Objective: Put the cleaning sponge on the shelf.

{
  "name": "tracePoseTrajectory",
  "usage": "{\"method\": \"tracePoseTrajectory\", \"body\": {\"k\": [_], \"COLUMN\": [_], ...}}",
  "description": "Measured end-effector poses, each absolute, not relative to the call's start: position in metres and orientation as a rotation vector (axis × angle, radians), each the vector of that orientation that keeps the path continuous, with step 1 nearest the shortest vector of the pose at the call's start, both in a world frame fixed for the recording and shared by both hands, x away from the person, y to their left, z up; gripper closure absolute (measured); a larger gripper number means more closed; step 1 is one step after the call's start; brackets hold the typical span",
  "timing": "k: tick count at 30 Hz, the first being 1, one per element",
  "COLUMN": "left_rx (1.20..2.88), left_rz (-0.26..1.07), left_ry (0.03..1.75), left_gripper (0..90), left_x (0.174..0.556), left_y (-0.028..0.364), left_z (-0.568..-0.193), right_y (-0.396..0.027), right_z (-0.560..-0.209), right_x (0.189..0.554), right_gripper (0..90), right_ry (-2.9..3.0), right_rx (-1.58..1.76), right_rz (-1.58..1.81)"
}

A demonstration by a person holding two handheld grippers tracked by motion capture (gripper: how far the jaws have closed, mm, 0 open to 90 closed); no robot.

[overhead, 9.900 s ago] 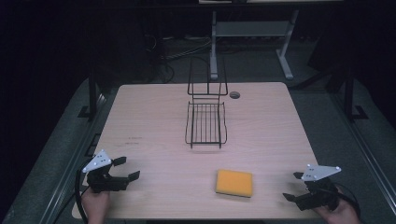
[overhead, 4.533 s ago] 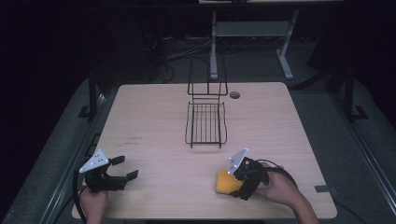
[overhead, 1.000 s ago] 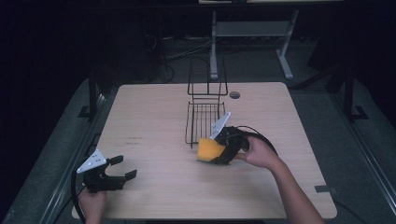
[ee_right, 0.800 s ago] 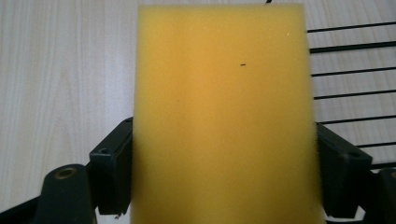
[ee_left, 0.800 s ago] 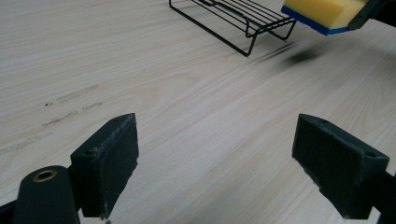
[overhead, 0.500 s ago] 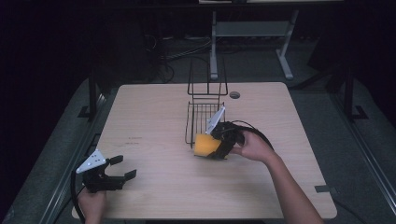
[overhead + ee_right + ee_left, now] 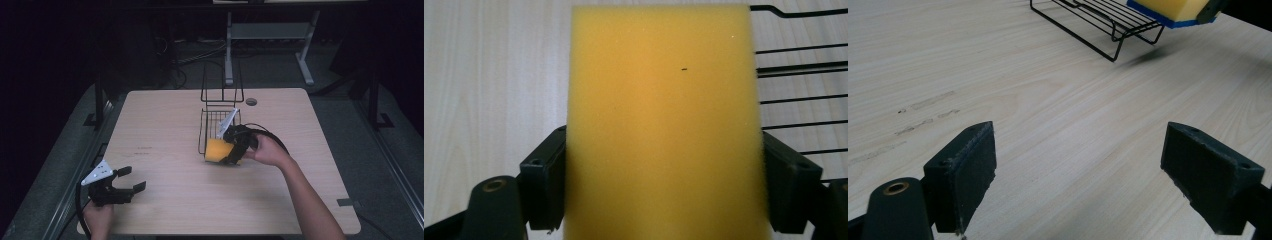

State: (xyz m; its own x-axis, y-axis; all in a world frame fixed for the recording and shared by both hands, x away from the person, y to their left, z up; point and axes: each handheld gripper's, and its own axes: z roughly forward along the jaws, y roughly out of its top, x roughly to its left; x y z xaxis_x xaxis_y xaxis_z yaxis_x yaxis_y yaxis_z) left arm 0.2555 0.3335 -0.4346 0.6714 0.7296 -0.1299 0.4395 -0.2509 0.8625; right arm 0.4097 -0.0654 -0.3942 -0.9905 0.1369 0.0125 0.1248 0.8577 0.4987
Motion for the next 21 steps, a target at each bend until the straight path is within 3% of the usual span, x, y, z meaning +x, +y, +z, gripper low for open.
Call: {"method": "tracePoseTrajectory", "body": {"k": [21], "left_rx": [1.883], "left_rz": [0.365], "left_ry": [0.920], "left_gripper": [14.1], "left_x": [0.256], "left_y": [0.334], "left_z": [-0.435], "right_y": [-0.059], "right_z": [-0.394], "right_x": [0.438], "right_gripper": [21.4], "right_ry": [3.013], "right_rx": [0.266], "right_rz": [0.802]}}
